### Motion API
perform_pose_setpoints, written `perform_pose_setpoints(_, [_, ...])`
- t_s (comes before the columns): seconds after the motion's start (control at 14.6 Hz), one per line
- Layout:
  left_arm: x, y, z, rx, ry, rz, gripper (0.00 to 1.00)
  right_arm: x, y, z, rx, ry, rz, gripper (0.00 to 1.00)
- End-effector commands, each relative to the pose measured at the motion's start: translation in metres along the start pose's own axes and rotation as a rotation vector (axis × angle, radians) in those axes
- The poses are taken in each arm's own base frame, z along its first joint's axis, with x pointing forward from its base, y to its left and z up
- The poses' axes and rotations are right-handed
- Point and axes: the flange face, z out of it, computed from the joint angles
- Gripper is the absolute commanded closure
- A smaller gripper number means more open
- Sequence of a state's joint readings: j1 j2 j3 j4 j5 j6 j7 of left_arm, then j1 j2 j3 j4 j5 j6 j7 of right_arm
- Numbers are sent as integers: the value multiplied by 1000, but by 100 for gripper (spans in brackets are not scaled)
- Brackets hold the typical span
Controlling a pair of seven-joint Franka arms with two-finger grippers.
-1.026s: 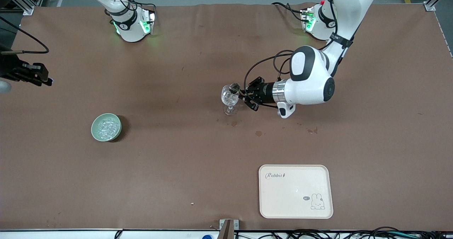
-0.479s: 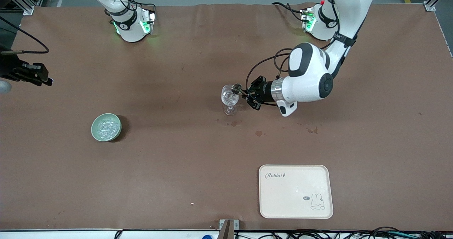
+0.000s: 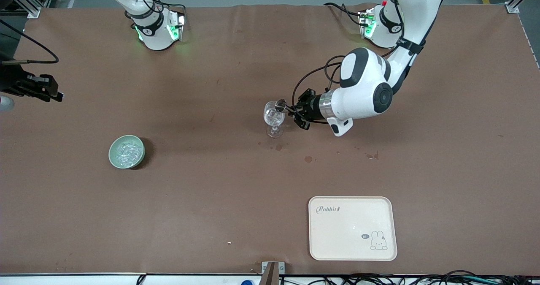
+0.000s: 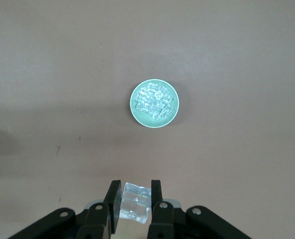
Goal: Pour wine and add ice with both arms
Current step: 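Tilt the jigger over the glass rim to pour with the left gripper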
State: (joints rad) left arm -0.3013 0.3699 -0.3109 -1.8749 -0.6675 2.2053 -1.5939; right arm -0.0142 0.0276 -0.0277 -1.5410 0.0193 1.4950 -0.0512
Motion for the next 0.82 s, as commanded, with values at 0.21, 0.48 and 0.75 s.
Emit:
perform_pose_setpoints(0.21, [-13, -2, -8, -25, 45, -30, 99, -7, 4, -3, -6, -2, -3, 92])
perform_pose_setpoints(0.48, [-24, -4, -4, -32, 101, -31, 99, -8, 4, -4, -6, -2, -3, 92])
perform_pose_setpoints(0.75, [-29, -3, -5, -37, 100, -42, 99, -8, 3, -5, -5, 0, -4, 92])
